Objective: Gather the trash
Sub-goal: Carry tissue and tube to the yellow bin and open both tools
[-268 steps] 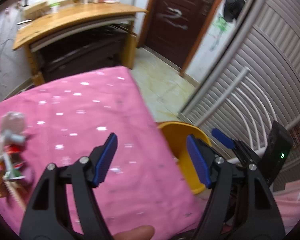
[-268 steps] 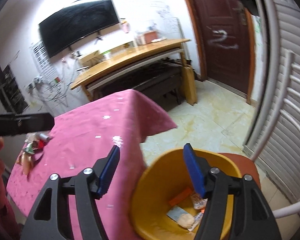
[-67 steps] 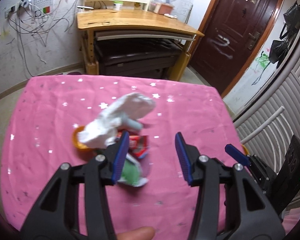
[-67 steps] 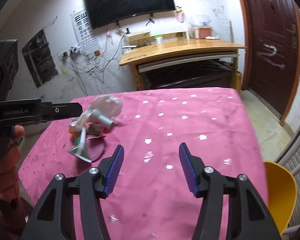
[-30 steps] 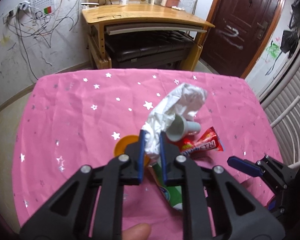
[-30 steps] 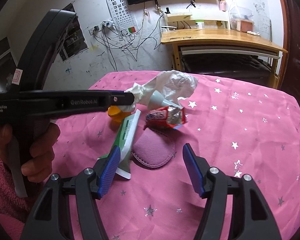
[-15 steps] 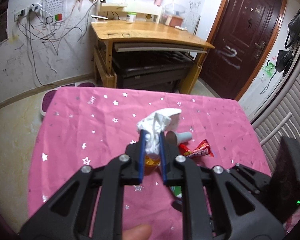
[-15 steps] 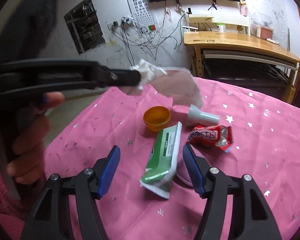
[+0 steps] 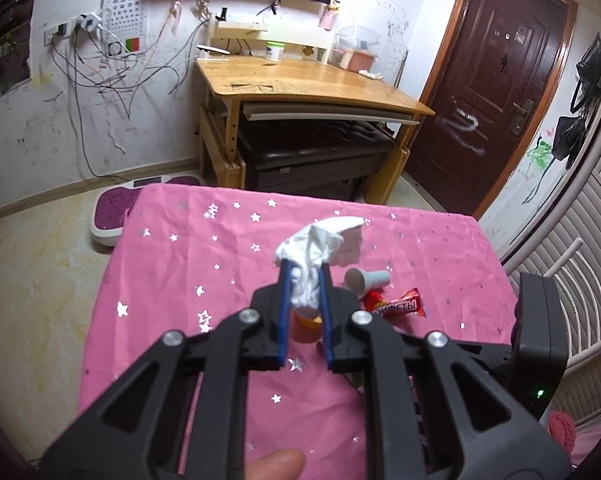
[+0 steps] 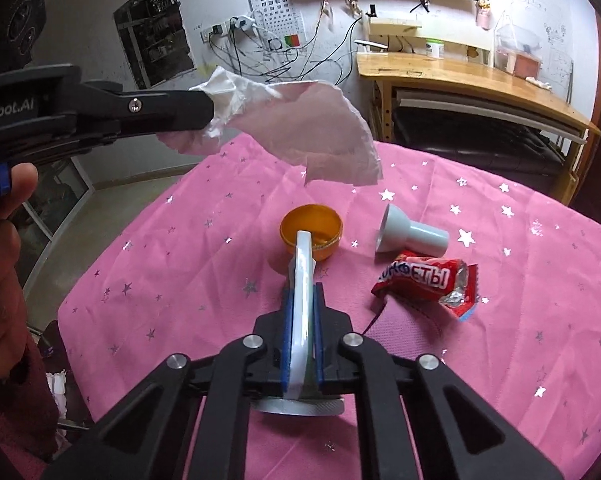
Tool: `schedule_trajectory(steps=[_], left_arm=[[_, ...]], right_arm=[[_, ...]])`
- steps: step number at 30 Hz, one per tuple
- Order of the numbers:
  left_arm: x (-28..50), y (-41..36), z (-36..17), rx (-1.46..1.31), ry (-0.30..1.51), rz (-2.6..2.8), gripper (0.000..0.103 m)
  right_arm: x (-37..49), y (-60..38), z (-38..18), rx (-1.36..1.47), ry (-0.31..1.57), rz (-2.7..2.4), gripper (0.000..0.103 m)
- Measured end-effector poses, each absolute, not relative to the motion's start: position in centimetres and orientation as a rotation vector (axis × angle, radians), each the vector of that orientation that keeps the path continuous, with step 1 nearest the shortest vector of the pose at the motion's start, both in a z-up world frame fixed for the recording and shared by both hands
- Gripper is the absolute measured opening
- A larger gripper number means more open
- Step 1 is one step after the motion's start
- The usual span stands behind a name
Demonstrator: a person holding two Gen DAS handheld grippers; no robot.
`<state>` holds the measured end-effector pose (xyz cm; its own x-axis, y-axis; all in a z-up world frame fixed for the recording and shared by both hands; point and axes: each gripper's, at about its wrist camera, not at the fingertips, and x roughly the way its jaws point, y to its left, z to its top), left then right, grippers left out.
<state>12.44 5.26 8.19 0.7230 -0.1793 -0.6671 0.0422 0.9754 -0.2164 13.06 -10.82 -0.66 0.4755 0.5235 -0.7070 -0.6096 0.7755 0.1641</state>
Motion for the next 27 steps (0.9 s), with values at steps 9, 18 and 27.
schedule_trajectory(steps=[9, 18, 27], left_arm=[[10.8, 3.5, 10.4, -0.142, 0.697, -0.108, 0.012], [10.1, -1.7, 12.3, -0.058, 0.662, -0.147, 0.012], [10.1, -9.0, 13.2, 0.028, 0.655, -0.222, 0.012]], right_arm=[[12.3, -14.0, 1.4, -0.043, 0.75, 0.651, 0.003], [11.1, -20.7, 3.5, 0.05, 0.662, 0.558, 0.003], [10.2, -29.8, 3.5, 0.147, 0.633, 0.447, 0.003]])
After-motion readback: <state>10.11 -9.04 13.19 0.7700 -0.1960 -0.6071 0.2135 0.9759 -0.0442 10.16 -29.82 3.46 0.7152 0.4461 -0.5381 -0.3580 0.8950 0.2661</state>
